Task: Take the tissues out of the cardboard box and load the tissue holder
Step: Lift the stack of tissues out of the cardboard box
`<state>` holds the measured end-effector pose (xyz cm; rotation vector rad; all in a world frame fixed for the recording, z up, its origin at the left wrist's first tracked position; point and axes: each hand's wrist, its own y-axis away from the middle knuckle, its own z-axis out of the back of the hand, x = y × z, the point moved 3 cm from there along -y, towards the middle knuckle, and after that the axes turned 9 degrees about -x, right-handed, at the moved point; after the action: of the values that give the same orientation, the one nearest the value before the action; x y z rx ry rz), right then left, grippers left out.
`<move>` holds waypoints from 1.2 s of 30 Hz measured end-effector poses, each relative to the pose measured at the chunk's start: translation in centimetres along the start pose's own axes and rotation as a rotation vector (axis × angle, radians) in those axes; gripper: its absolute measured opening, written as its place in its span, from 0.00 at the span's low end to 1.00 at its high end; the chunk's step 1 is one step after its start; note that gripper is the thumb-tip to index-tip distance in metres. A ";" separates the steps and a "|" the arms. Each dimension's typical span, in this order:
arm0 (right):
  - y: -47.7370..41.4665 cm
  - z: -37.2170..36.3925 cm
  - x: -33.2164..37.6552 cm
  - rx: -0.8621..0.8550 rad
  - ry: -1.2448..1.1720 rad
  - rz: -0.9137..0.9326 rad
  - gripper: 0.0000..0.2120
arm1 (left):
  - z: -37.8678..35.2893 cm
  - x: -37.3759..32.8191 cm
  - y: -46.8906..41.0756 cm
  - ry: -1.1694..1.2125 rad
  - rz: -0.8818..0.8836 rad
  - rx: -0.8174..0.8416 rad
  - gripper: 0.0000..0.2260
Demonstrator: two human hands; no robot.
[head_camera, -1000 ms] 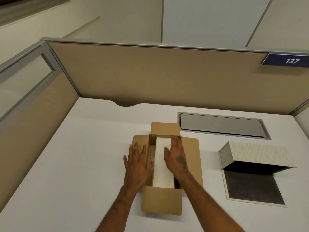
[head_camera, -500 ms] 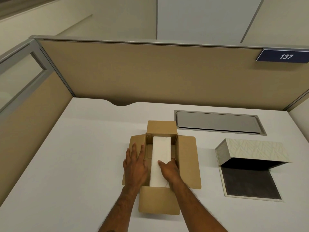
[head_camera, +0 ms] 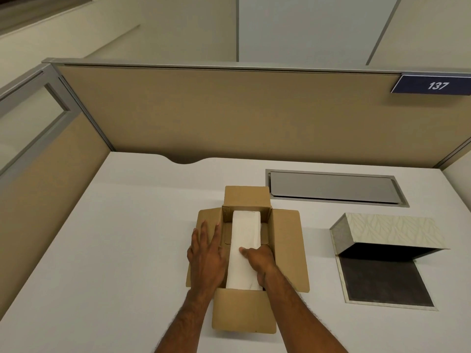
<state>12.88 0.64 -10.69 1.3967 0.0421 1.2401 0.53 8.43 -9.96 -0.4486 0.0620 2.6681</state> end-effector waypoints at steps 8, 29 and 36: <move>-0.4 -0.4 0.3 0.153 -0.169 -0.113 0.26 | 0.2 0.0 0.0 0.009 -0.004 -0.008 0.28; -0.6 -1.6 0.0 0.109 -0.078 -0.011 0.39 | 0.0 0.0 -0.1 0.016 0.032 -0.020 0.28; -0.3 -1.0 0.3 0.120 -0.063 0.002 0.42 | 0.3 0.0 -0.4 0.011 0.036 -0.027 0.27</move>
<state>12.59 1.63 -11.00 1.5388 0.0729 1.2110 0.62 8.80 -9.66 -0.4755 0.0383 2.7046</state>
